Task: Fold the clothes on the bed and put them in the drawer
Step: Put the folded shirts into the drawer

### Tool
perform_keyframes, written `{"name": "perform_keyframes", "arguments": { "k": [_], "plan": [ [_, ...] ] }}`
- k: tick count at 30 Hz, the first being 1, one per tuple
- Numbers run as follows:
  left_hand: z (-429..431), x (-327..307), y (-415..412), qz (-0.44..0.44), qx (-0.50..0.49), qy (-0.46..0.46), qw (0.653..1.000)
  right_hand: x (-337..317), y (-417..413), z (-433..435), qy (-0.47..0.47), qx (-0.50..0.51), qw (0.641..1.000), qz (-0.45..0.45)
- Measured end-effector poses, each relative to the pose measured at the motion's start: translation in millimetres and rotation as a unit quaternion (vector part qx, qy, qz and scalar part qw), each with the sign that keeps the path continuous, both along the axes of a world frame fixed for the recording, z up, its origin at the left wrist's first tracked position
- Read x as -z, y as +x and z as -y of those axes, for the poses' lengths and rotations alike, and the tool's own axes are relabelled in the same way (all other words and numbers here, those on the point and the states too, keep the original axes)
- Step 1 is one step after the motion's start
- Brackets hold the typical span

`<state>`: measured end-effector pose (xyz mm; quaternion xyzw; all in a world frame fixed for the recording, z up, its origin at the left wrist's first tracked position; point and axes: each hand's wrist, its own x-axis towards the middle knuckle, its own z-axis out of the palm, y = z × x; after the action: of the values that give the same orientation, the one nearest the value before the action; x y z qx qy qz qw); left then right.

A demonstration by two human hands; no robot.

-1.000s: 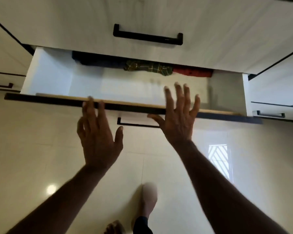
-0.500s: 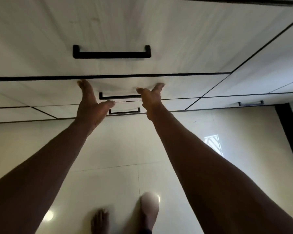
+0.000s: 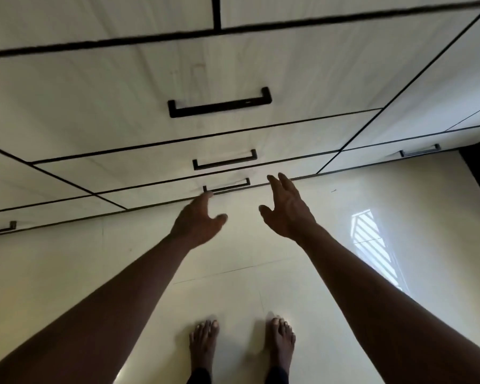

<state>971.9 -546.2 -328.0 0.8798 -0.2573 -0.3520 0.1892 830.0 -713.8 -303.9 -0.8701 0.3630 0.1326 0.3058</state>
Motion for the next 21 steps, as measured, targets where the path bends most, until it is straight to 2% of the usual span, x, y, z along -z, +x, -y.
{"name": "perform_keyframes", "arguments": {
  "k": [2, 4, 8, 11, 14, 17, 21],
  "plan": [
    [-1.9, 39.3, 1.1, 0.006, 0.083, 0.043, 0.996, 23.0, 7.2, -7.9, -0.069, -0.039, 0.997, 0.006],
    [5.1, 81.5, 11.9, 0.049, 0.138, 0.07, 0.987, 49.9, 23.3, -2.1, -0.149, -0.076, 0.985, 0.044],
    [43.9, 154.8, 48.2, 0.129, 0.185, 0.085, 0.97, 99.9, 57.8, 24.1, -0.269, -0.144, 0.949, 0.087],
    [58.1, 189.3, 59.5, 0.107, 0.208, 0.13, 0.964, 129.0, 63.5, 29.6, -0.282, -0.161, 0.941, 0.096],
    [60.2, 212.4, 63.4, 0.184, 0.221, 0.149, 0.946, 141.2, 61.0, 33.8, -0.284, -0.147, 0.939, 0.125],
    [67.6, 216.5, 68.7, 0.216, 0.235, 0.159, 0.934, 141.3, 63.4, 30.0, -0.287, -0.134, 0.939, 0.135],
    [80.7, 207.6, 70.0, 0.199, 0.219, 0.18, 0.938, 139.4, 62.7, 24.4, -0.285, -0.127, 0.942, 0.124]
  ]
}}
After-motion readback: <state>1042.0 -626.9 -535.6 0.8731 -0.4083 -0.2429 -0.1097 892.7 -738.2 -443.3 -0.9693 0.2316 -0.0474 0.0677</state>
